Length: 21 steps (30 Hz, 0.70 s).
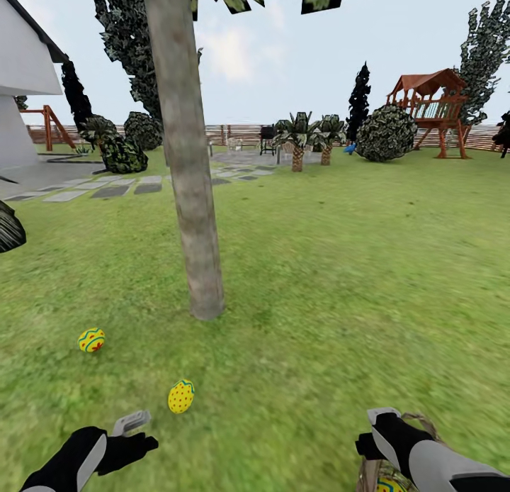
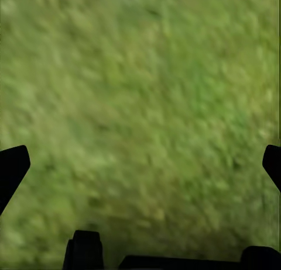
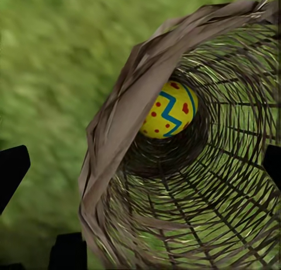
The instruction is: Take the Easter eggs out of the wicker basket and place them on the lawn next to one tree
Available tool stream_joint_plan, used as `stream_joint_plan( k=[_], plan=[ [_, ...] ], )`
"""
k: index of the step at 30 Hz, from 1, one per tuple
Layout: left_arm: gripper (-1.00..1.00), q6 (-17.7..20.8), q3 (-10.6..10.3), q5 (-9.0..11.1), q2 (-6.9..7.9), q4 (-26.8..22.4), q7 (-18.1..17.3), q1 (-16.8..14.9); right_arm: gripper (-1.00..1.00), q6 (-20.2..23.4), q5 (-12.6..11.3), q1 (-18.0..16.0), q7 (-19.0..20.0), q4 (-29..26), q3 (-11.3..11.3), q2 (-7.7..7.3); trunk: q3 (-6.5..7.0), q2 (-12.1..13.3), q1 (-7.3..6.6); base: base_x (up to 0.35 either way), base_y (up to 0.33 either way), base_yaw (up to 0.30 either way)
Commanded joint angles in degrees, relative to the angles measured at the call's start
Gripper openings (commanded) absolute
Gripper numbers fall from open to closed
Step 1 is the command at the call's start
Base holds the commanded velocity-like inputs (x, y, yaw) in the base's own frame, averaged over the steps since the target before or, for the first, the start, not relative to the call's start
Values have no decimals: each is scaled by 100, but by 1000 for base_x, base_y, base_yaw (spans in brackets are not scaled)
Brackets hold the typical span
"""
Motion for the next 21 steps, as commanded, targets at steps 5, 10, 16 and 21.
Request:
stream_joint_plan(
  k=[5, 10, 16, 21],
  plan=[
    [100, 42, 21, 11, -17, -5, -11, -2, 100, 41, 16, -1, 0, -11, 45, 0, 85, 199, -111, 0, 0, 0],
    [100, 42, 20, -7, -85, -5, -13, -2, 100, 40, 8, -1, 0, -13, 39, -1, 174, 400, -221, -77, -99, 0],
    [100, 43, 20, -14, -119, -5, -8, -2, 100, 39, 11, -1, 0, -13, 44, -2, 282, 640, -353, -75, -271, 0],
    [100, 42, 20, 6, -122, 22, -17, -2, 100, 39, 13, -1, 0, -14, 44, -2, 336, 761, -418, -55, -233, 0]
  ],
)
